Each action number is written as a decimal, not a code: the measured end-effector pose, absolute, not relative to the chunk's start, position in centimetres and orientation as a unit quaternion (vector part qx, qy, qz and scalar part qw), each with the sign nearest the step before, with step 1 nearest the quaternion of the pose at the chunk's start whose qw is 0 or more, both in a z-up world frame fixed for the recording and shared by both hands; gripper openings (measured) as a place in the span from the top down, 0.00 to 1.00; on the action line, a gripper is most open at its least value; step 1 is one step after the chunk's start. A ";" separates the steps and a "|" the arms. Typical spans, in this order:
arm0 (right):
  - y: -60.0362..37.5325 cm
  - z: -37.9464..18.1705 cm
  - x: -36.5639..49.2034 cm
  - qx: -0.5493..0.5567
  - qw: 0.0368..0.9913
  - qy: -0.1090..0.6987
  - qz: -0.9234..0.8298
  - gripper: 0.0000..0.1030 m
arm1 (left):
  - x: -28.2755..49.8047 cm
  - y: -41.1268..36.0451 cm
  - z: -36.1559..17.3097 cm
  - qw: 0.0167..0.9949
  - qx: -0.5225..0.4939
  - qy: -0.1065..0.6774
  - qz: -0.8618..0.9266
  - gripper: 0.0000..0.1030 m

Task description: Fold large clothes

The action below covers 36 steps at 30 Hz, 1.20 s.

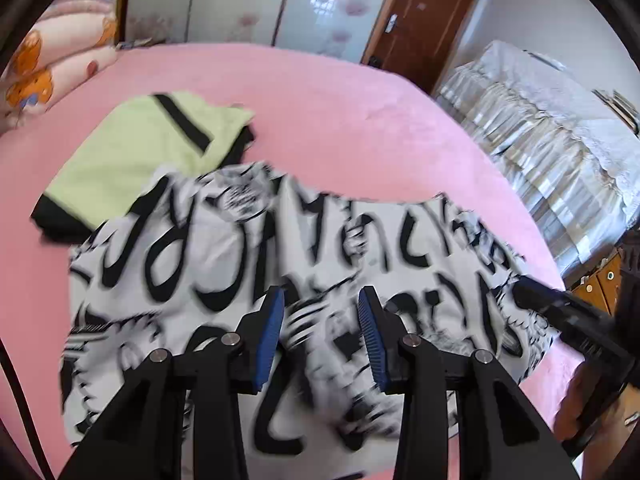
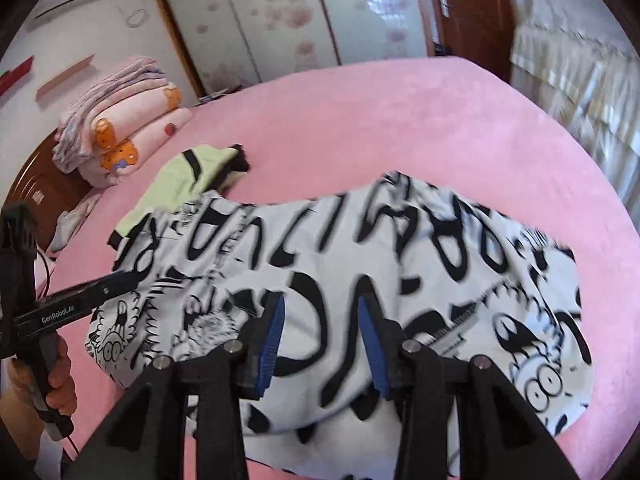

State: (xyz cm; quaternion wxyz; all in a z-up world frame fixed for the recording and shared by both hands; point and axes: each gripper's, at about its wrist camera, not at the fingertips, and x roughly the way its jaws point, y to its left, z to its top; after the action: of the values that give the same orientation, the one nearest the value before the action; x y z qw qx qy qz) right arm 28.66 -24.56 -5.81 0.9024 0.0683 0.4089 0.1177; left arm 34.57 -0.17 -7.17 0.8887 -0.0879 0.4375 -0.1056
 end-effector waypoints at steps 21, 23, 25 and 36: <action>-25.9 -13.7 28.6 0.043 0.883 0.466 0.044 0.60 | 34.6 0.6 -15.3 0.868 -0.060 0.487 -0.078 0.85; -25.9 -13.5 28.5 0.045 0.882 0.467 0.039 0.60 | 34.2 0.4 -14.9 0.869 -0.058 0.487 -0.074 0.85; -25.7 -13.1 28.4 0.043 0.883 0.466 0.037 0.60 | 33.9 0.0 -14.4 0.869 -0.052 0.487 -0.069 0.84; -24.9 -9.4 26.5 0.058 0.894 0.444 0.026 0.60 | 31.4 -1.1 -10.8 0.874 -0.018 0.484 -0.029 0.45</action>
State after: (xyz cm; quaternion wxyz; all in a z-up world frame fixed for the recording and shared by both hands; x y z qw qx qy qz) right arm 26.50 -24.89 -9.45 0.8940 0.0578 0.4436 0.0256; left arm 31.41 -1.06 -10.78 0.8742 -0.0180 0.4844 -0.0292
